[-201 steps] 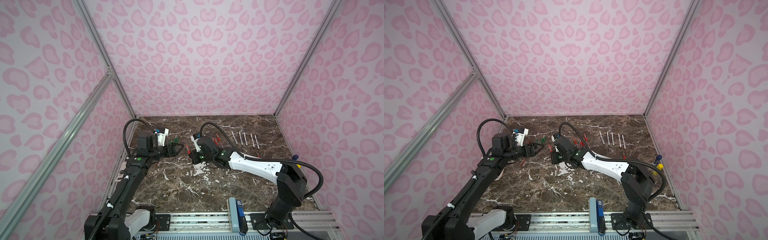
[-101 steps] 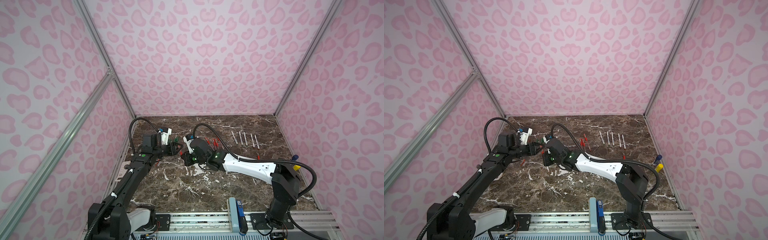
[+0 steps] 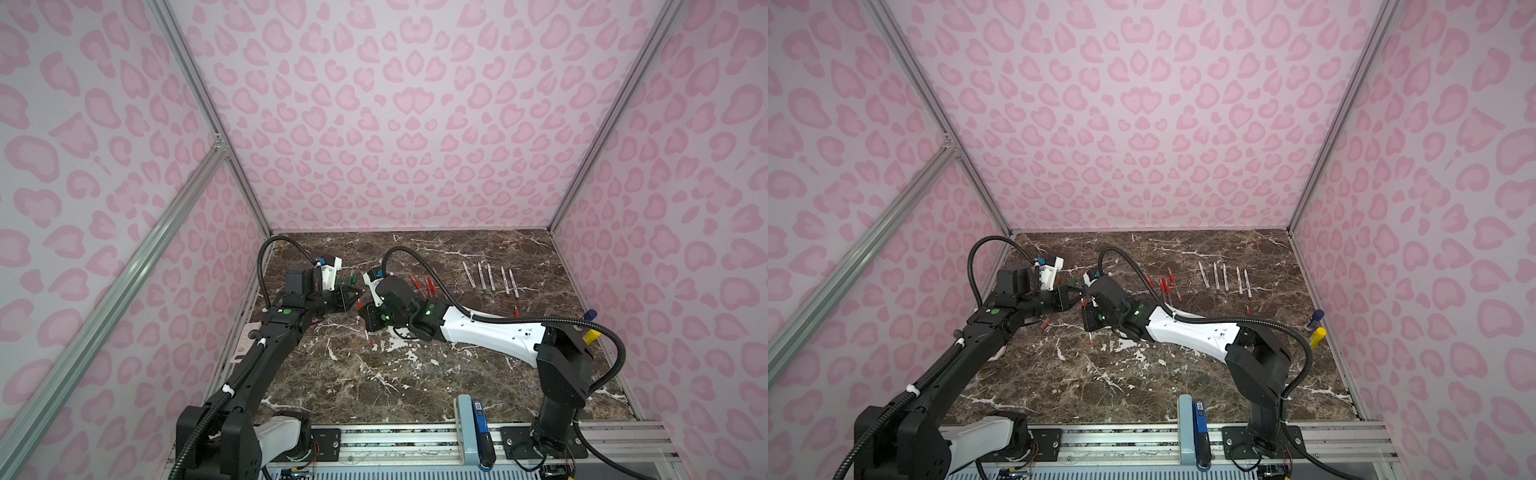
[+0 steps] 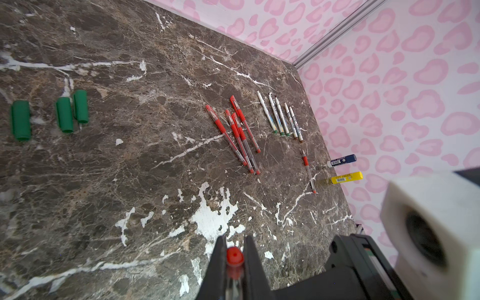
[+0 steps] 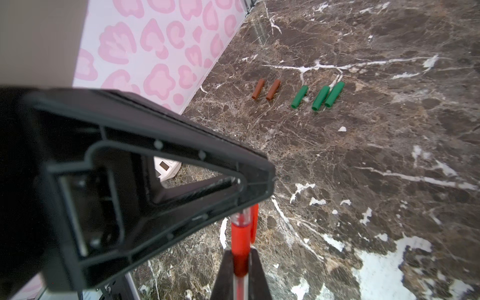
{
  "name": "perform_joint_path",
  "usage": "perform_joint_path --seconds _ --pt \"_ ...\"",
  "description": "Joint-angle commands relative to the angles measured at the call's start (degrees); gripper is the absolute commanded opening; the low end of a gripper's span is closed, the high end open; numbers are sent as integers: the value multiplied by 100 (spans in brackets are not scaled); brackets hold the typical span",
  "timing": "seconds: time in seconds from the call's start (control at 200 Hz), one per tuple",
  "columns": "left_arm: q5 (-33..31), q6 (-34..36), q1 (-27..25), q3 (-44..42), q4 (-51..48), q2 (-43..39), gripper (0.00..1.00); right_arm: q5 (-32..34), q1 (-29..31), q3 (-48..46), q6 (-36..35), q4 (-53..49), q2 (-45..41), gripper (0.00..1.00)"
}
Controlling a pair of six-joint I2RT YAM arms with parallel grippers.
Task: Open the pen caps
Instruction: 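Lift the red pen and bring its cap into the left gripper, then hold the red cap with the left gripper while the right gripper pulls the pen away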
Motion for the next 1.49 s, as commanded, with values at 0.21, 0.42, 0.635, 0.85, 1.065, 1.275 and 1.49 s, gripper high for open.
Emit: perform_joint_path --seconds 0.21,0.42,0.635,0.85,1.065,1.275,1.49 --pt "-40 57 5 107 74 -69 4 -269 30 127 -136 144 375 22" --pt "-103 126 35 160 22 -87 4 -355 31 10 -183 155 378 0" --pt "-245 134 302 276 -38 -159 4 -494 81 -701 -70 473 199 0" --pt "-48 -91 675 483 -1 -69 4 -553 256 -1115 -39 613 276 0" --pt "-308 328 727 529 -408 81 4 -455 87 -1529 33 791 -145 0" --pt "-1066 1467 704 561 -1650 171 4 -219 -178 -2068 -16 566 -850 0" --pt "-1593 1959 698 515 -2269 810 3 42 -547 -2769 -78 253 -1781 0"
